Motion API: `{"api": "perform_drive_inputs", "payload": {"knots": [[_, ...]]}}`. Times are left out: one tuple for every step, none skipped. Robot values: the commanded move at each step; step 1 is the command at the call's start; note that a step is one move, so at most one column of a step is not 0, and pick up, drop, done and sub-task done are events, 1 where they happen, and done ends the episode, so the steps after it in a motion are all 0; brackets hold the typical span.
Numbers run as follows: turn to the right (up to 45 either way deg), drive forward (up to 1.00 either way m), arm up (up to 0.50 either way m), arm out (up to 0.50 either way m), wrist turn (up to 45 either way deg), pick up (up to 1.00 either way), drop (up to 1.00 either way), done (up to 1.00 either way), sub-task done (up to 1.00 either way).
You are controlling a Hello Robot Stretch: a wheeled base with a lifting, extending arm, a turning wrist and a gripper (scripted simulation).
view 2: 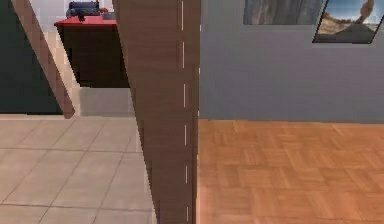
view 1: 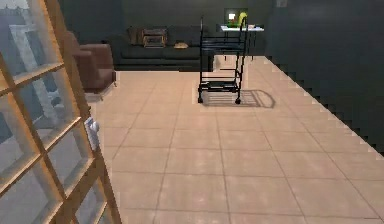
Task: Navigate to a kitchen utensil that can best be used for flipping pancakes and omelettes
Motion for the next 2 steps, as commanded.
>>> {"api": "perform_drive_inputs", "payload": {"knots": [[0.0,0.30,0.00,0.00,0.0,0.00,0.00,0.00,0.00],[45.0,0.00,0.00,0.00,0.0,0.00,0.00,0.00,0.00]]}}
